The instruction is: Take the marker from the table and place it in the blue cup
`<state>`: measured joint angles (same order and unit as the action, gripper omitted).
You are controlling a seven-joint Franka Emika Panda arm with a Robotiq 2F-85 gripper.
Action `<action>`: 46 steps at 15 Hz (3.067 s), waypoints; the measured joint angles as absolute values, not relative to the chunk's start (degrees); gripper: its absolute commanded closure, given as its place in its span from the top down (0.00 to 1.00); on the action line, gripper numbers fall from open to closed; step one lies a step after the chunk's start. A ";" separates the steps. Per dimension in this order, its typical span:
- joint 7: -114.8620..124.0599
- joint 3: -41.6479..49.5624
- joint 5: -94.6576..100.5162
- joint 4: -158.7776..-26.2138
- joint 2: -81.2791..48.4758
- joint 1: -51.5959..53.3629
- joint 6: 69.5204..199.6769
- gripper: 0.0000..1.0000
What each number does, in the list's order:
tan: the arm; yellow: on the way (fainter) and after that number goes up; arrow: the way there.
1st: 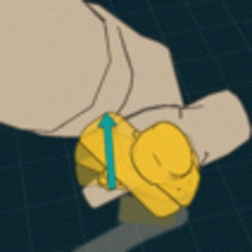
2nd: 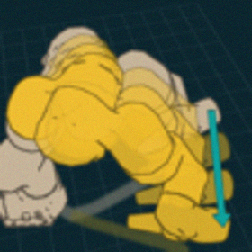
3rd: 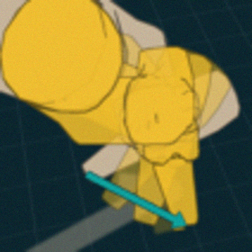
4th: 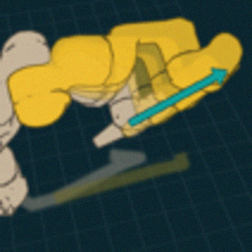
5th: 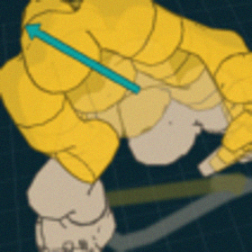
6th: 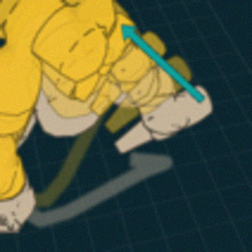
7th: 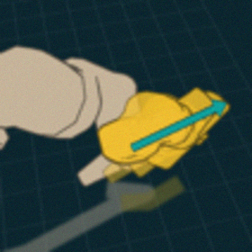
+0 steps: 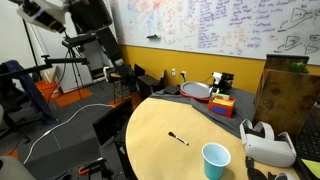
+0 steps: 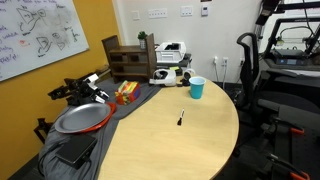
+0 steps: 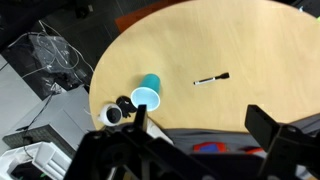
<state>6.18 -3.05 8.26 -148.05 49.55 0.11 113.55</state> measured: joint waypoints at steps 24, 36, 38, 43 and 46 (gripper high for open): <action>46.07 -14.94 7.55 -150.62 38.15 -12.40 148.80 1.00; 60.37 -13.94 -0.68 -153.39 30.16 -13.28 158.34 1.00; 60.37 -13.61 -1.82 -153.93 27.31 -13.07 161.53 1.00; 60.38 -13.60 -2.60 -154.07 20.62 -12.87 164.35 1.00; 60.38 -13.53 -2.60 -153.94 17.84 -12.86 165.78 1.00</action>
